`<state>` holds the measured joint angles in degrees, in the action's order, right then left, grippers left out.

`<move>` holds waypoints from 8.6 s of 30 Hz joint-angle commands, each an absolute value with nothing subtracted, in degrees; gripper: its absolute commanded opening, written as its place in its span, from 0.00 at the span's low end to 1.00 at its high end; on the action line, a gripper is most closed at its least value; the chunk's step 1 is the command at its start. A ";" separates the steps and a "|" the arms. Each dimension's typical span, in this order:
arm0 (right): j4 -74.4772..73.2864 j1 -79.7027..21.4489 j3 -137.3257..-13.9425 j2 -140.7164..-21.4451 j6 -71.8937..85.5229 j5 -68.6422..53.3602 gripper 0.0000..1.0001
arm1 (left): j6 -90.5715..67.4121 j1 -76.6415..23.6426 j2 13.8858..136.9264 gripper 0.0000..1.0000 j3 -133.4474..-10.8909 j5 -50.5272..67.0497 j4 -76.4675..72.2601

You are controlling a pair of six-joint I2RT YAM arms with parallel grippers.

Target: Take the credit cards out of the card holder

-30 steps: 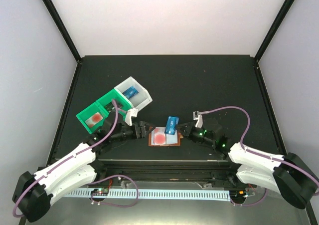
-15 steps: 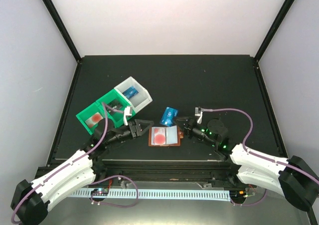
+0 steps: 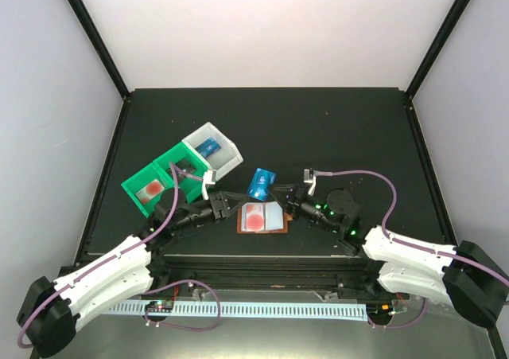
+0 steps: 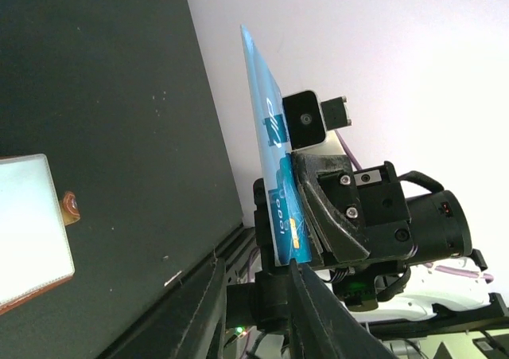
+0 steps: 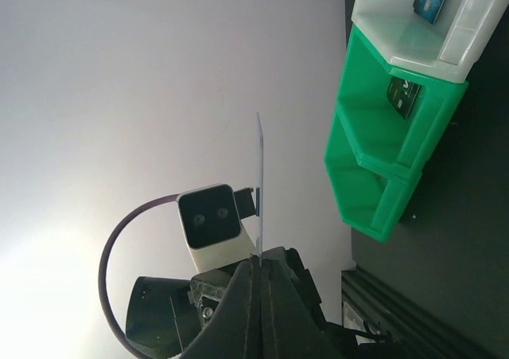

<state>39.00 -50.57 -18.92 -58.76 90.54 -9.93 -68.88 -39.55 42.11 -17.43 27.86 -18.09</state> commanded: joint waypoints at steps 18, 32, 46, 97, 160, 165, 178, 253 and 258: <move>40.97 -52.21 -19.45 -57.92 88.50 -7.55 0.01 | -71.24 -39.98 43.52 0.11 -19.34 27.75 -25.48; 40.16 -52.47 -17.91 -56.70 84.31 -8.63 0.02 | -68.44 -39.92 42.60 0.02 -20.43 25.99 -22.98; 28.45 -52.46 -18.17 -49.56 76.92 -6.98 0.43 | -58.88 -39.26 41.59 0.02 -22.35 28.64 -17.98; -0.78 -52.12 -29.15 -35.51 49.26 -5.44 1.00 | -8.80 -5.81 96.05 0.02 -81.99 19.94 45.79; -4.97 -51.15 -31.07 -33.13 45.61 0.58 1.00 | -12.39 -6.04 111.59 0.20 -95.27 3.61 47.86; -5.39 -51.13 -30.53 -33.42 45.51 -0.24 1.00 | -13.51 -6.05 109.12 0.35 -95.29 5.32 47.99; -11.54 -51.06 -30.88 -33.30 46.64 0.36 1.00 | -16.47 -6.48 94.36 0.81 -86.65 17.72 45.47; 3.50 -55.02 -35.47 -96.55 47.25 0.97 0.05 | -45.18 -26.77 45.40 0.84 -18.28 36.71 -0.23; 9.76 -54.53 -33.60 -97.10 48.71 -3.66 0.03 | -47.88 -28.67 49.74 0.85 -17.45 33.55 -6.72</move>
